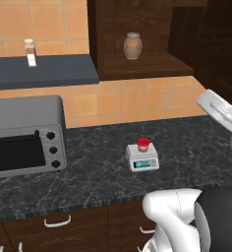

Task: Pick the jam and place it on the digital scale for weighing, and close the cabinet.

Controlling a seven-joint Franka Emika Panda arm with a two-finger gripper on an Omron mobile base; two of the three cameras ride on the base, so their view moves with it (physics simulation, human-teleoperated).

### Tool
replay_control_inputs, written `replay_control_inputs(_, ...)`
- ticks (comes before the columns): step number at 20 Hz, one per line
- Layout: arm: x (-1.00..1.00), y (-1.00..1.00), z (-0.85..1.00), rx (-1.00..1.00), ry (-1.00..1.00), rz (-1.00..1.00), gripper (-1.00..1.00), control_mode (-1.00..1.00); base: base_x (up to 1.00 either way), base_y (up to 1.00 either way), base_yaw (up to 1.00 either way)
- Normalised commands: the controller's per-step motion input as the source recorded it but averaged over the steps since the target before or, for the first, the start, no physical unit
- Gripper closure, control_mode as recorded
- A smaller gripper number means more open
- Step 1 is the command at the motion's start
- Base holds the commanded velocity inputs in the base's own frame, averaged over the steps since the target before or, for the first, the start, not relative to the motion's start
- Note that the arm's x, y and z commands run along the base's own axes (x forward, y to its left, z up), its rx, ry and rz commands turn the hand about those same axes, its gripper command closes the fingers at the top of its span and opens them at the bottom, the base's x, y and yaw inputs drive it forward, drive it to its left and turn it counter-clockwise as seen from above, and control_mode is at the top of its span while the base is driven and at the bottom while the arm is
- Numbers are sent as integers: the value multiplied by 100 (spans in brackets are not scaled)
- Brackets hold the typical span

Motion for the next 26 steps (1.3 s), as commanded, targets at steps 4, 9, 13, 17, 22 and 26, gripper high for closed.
replay_control_inputs(4, -76, -84, -5, 37, -19, -3, -100, -100, 0, 0, 0)
replay_control_inputs(9, -34, -100, -50, 52, -26, 10, -100, -100, 0, 0, 0)
replay_control_inputs(13, -16, -92, -32, 31, -28, 7, -100, -100, 0, 0, 0)
replay_control_inputs(17, 39, -34, -41, 37, -15, 9, -100, -100, 0, 0, 0)
replay_control_inputs(22, 56, -43, -29, 44, -9, 13, -100, -100, 0, 0, 0)
replay_control_inputs(26, 61, -29, -18, 43, -8, 16, -100, -100, 0, 0, 0)
